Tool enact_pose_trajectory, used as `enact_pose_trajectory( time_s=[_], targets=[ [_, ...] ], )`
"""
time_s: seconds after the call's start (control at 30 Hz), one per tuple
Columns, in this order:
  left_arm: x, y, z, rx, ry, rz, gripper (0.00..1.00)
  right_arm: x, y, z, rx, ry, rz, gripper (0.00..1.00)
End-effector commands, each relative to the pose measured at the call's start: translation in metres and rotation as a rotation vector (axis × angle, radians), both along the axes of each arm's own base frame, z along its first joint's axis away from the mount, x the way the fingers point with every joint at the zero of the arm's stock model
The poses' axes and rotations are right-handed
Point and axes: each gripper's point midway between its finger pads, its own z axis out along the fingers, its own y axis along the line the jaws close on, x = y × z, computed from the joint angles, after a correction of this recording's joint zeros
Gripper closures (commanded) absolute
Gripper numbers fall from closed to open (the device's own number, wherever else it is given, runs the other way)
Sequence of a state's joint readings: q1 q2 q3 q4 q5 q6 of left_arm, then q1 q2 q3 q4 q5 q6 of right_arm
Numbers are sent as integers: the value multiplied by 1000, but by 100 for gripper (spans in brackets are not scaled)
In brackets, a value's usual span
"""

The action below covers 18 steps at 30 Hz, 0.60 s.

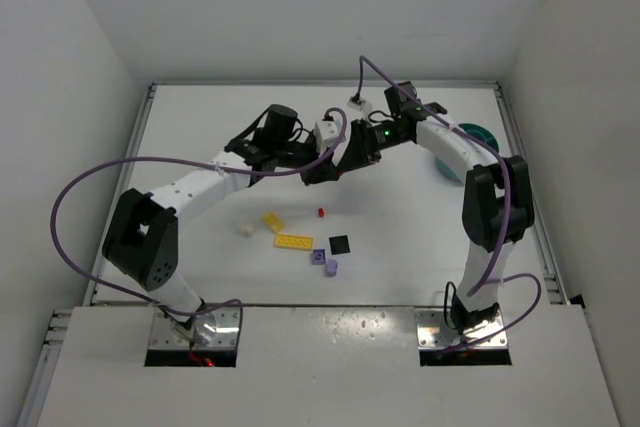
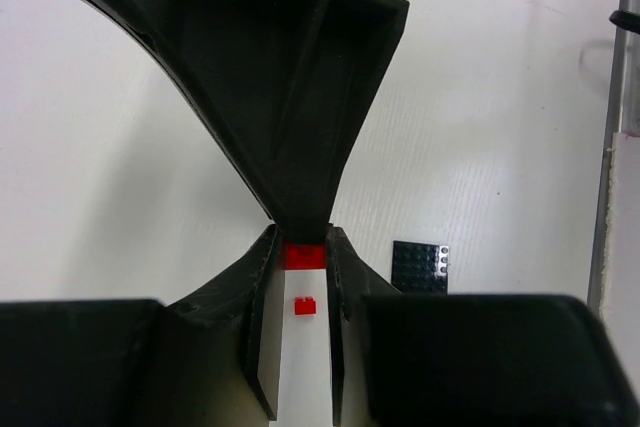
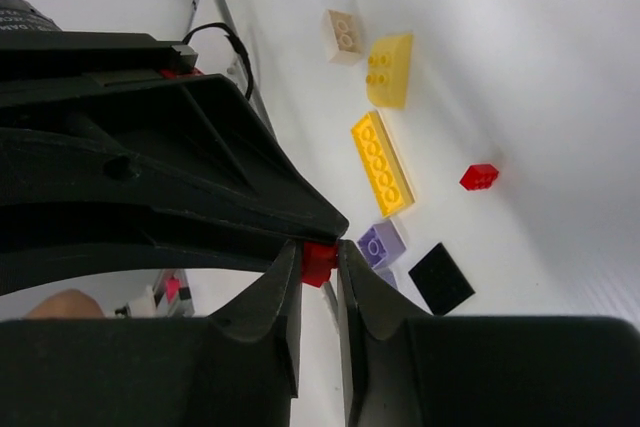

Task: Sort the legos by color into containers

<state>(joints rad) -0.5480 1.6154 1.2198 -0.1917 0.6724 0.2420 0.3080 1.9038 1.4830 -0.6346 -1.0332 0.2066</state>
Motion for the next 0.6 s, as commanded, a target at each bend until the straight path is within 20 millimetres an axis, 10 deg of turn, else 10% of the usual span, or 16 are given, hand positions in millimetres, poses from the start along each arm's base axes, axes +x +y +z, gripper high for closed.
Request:
enact_pose_trajectory(
  time_s=[0.0, 0.17, 0.33, 0.57],
  targets=[
    [34, 3, 50, -78, -204, 74, 98, -31, 8, 9, 51, 110, 68, 87],
    [39, 6, 48, -65, -204, 113, 95, -31, 8, 9, 51, 110, 68, 99],
    [47, 12, 46, -46, -203, 176, 58, -18, 2, 11, 27, 57, 41, 100],
    [45, 36, 38, -25, -159, 191, 45, 9, -20, 7, -110, -55, -55, 100]
  ],
)
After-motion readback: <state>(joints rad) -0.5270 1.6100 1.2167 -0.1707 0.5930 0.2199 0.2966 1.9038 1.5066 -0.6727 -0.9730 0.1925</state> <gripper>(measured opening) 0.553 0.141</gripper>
